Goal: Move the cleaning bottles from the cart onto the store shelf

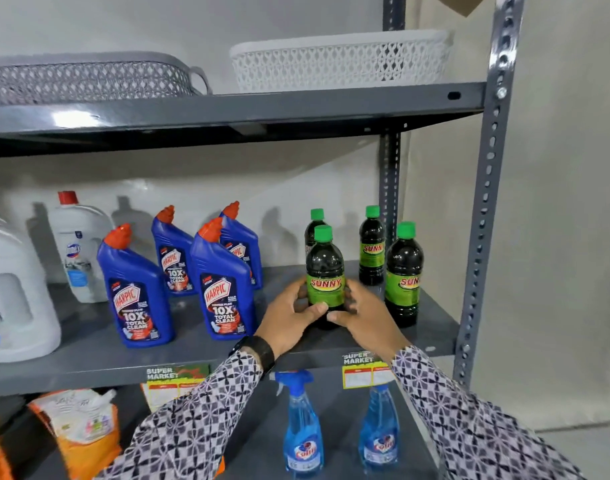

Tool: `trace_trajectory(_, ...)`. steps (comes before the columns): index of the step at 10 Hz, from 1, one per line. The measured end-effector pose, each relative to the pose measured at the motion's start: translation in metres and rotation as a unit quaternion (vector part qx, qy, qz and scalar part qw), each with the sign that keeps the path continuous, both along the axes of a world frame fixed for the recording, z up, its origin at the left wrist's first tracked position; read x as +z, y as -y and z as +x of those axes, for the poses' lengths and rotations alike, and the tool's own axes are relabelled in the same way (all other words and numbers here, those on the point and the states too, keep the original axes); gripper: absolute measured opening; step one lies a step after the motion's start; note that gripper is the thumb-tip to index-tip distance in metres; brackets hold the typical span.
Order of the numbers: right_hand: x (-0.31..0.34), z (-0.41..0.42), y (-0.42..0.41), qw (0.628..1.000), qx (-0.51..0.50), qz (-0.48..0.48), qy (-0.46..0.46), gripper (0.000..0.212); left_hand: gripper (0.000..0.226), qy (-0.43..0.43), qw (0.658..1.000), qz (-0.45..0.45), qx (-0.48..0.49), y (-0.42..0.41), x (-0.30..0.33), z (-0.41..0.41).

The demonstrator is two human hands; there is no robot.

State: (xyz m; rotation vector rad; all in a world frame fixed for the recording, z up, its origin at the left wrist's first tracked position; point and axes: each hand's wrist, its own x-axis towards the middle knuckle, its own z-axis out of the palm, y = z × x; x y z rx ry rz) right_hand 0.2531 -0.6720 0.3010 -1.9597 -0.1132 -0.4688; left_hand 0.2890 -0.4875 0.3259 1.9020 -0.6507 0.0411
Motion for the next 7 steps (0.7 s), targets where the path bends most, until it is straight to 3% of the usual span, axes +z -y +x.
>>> trace_trajectory(6,0.002,-0.022,-0.005,0.999,-0.002,-0.029,0.015,0.064,0.059,-0.015,0.998,-0.060,0.002,-0.010,-0.007,-0.006)
trace_trajectory(7,0.001,-0.037,-0.017,0.998,-0.052,-0.001,0.044,0.075,0.070,-0.031,0.994,-0.104,-0.014,-0.019,-0.004,-0.025)
